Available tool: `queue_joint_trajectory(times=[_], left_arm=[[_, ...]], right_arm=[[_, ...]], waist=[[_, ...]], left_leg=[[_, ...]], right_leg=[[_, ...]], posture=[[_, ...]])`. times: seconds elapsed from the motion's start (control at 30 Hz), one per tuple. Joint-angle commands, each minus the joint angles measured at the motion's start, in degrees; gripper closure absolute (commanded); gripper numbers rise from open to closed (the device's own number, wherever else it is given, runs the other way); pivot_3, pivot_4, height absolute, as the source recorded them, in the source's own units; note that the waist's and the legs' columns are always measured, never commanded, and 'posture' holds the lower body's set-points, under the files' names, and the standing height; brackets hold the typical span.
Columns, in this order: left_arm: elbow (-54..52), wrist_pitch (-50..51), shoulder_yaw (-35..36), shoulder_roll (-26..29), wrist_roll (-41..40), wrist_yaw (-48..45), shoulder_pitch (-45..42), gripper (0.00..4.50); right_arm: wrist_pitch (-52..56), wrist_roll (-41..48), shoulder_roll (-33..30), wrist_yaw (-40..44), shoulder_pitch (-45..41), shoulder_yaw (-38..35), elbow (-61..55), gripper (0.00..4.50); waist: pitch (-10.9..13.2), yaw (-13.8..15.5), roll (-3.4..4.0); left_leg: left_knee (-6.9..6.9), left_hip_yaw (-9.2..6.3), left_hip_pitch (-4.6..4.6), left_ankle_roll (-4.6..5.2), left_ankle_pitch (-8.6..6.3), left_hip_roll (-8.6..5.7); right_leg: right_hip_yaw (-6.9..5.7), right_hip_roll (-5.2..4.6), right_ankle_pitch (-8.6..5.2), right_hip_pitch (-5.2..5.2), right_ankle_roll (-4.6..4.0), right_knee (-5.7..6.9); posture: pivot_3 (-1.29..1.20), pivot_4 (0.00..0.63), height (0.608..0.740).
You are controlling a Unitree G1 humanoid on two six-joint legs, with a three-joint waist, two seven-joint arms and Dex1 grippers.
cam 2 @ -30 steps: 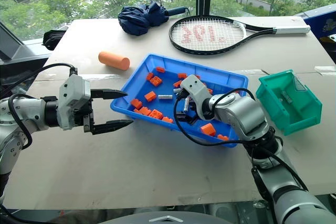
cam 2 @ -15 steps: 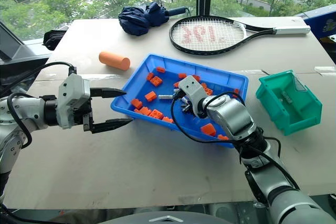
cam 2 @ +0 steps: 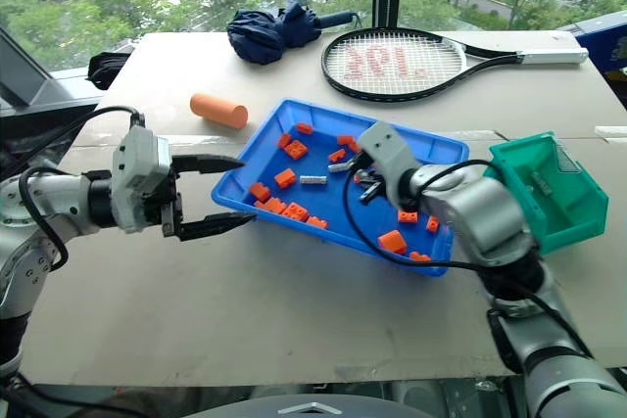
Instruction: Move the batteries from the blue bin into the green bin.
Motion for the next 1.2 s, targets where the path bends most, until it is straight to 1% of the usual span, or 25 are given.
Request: queue_joint_trajectory(times=[0.03, 0.1, 0.13, 0.2, 0.33, 0.47, 0.6, 0.63, 0.67, 0.7, 0.77, 0.83, 0.93, 1.0, 1.07, 1.2], left_arm=[[-2.5, 3.1, -1.5, -2.5, -5.1, 2.4, -5.1, 0.0], [-2.5, 4.3, -2.6, -4.0, -6.7, 3.1, -7.7, 0.0], [-2.3, 4.8, -3.3, -4.6, -7.2, 3.2, -9.0, 0.0], [-1.9, 5.5, -4.8, -5.8, -8.0, 3.0, -11.6, 0.0], [-1.1, 6.4, -6.2, -6.7, -8.8, 2.4, -14.4, 0.0], [-0.3, 6.6, -7.0, -6.7, -8.4, 2.0, -16.0, 0.0], [-0.3, 6.3, -7.1, -5.6, -7.1, 1.4, -15.0, 0.0], [-0.4, 5.8, -7.4, -4.6, -5.8, 0.7, -14.3, 0.0], [-0.5, 5.4, -7.4, -3.6, -4.8, 0.0, -13.5, 0.0], [-0.5, 5.1, -7.4, -2.9, -4.3, -0.5, -12.9, 0.0], [-0.1, 4.7, -6.2, -1.4, -3.5, -1.0, -11.6, 0.0], [1.0, 3.6, -4.5, 0.6, -1.9, -1.6, -9.7, 0.0], [3.5, 1.3, -1.6, 3.3, 1.0, -2.8, -5.1, 0.0], [4.9, -0.6, -0.1, 4.3, 2.9, -3.3, -2.2, 0.0], [5.7, -1.7, 1.2, 4.9, 4.0, -3.3, 0.1, 0.0], [5.7, -2.3, 5.5, 5.8, 4.7, -3.2, 4.6, 0.0]], right_arm=[[1.4, 0.9, -9.7, 2.9, 2.9, -10.0, -3.2, 4.45], [0.0, 0.3, -15.2, 3.8, 6.3, -14.4, -1.5, 4.45], [-2.0, -0.6, -18.1, 4.4, 9.3, -16.0, -0.2, 4.45], [-6.0, -2.2, -21.7, 4.8, 15.2, -19.1, 2.9, 4.45], [-11.8, -3.4, -22.9, 4.7, 20.9, -21.4, 6.9, 4.45], [-16.8, -4.3, -24.6, 6.0, 24.7, -21.9, 9.9, 4.45], [-20.5, -4.4, -25.3, 6.6, 24.6, -21.7, 10.7, 2.67], [-21.3, -4.4, -24.8, 6.3, 24.1, -21.6, 10.6, 2.18], [-21.8, -4.0, -24.5, 6.5, 23.2, -21.4, 10.6, 1.6], [-22.1, -3.6, -24.2, 6.7, 22.7, -21.3, 10.7, 1.6], [-22.9, -1.1, -22.7, 8.0, 19.1, -20.2, 9.8, 1.6], [-22.8, 2.2, -19.7, 9.5, 13.6, -17.5, 8.4, 1.6], [-22.4, 5.1, -10.1, 9.4, 4.1, -9.9, 9.0, 1.6], [-24.9, 3.2, -5.3, 9.4, 0.4, -3.1, 11.6, 1.6], [-27.1, 1.6, -1.2, 9.8, -2.1, 2.0, 14.6, 1.6], [-35.0, -2.6, 4.7, 13.5, -6.0, 11.7, 22.7, 1.6]], waist=[[0.0, 0.1, -0.01], [0.0, 0.0, -0.05], [0.0, 0.0, -0.03], [0.0, -0.2, -0.03], [0.0, -1.3, -0.03], [0.0, -1.4, 0.0], [0.0, -1.3, 0.0], [0.0, -1.4, 0.0], [0.0, -1.4, 0.0], [0.0, -1.4, 0.01], [0.0, -1.4, 0.01], [0.1, -1.5, 0.02], [0.1, -2.2, 0.01], [0.1, -2.5, -0.01], [0.1, -2.5, 0.01], [0.2, -2.0, -0.07]], left_leg=[[-0.01, 0.02, 0.04, 0.0, 0.0, 0.0], [-0.02, 0.03, 0.06, 0.0, 0.0, 0.05], [-0.04, 0.04, 0.06, 0.0, 0.01, 0.07], [-0.06, 0.1, 0.13, 0.01, 0.0, 0.12], [-0.06, 0.33, 0.3, 0.13, -0.06, 0.19], [-0.05, 0.36, 0.34, 0.22, -0.11, 0.23], [-0.04, 0.38, 0.33, 0.03, 0.0, 0.24], [-0.04, 0.38, 0.33, 0.03, 0.0, 0.25], [-0.04, 0.37, 0.33, 0.02, 0.01, 0.26], [-0.05, 0.37, 0.34, 0.02, 0.01, 0.26], [-0.05, 0.37, 0.34, 0.01, 0.01, 0.27], [-0.05, 0.39, 0.36, 0.01, 0.01, 0.28], [-0.07, 0.38, 0.44, 0.01, 0.01, 0.41], [-0.1, 0.3, 0.44, 0.01, 0.01, 0.43], [-0.14, 0.29, 0.4, 0.0, 0.02, 0.44], [-0.11, 0.23, 0.22, -0.02, 0.02, 0.3]], right_leg=[[0.04, 0.0, 0.0, 0.02, 0.0, 0.01], [0.03, 0.05, 0.0, 0.02, 0.0, 0.01], [0.02, 0.06, 0.0, 0.04, 0.0, 0.04], [0.05, 0.09, 0.0, 0.08, 0.0, 0.06], [0.21, 0.19, 0.0, 0.16, 0.0, 0.14], [0.2, 0.36, 0.0, 0.17, 0.0, 0.15], [0.21, 0.46, 0.0, 0.17, 0.01, 0.14], [0.21, 0.46, -0.01, 0.17, 0.01, 0.14], [0.21, 0.47, -0.01, 0.17, 0.01, 0.14], [0.22, 0.46, 0.0, 0.17, 0.01, 0.13], [0.22, 0.49, -0.01, 0.16, 0.01, 0.13], [0.23, 0.47, 0.0, 0.16, 0.0, 0.13], [0.24, 0.49, 0.0, 0.16, -0.01, 0.13], [0.24, 0.48, 0.0, 0.15, -0.03, 0.14], [0.26, 0.48, -0.01, 0.12, -0.03, 0.13], [0.19, 0.29, 0.0, 0.05, -0.02, 0.03]], posture=[[0.0, 0.15, 0.74], [0.0, 0.15, 0.74], [0.0, 0.15, 0.74], [0.0, 0.15, 0.74], [0.0, 0.15, 0.74], [0.0, 0.15, 0.74], [0.0, 0.15, 0.74], [0.0, 0.15, 0.74], [0.0, 0.15, 0.74], [0.0, 0.15, 0.74], [0.0, 0.15, 0.74], [0.0, 0.15, 0.74], [0.0, 0.15, 0.74], [0.0, 0.15, 0.74], [0.0, 0.15, 0.74], [0.0, 0.15, 0.74]])
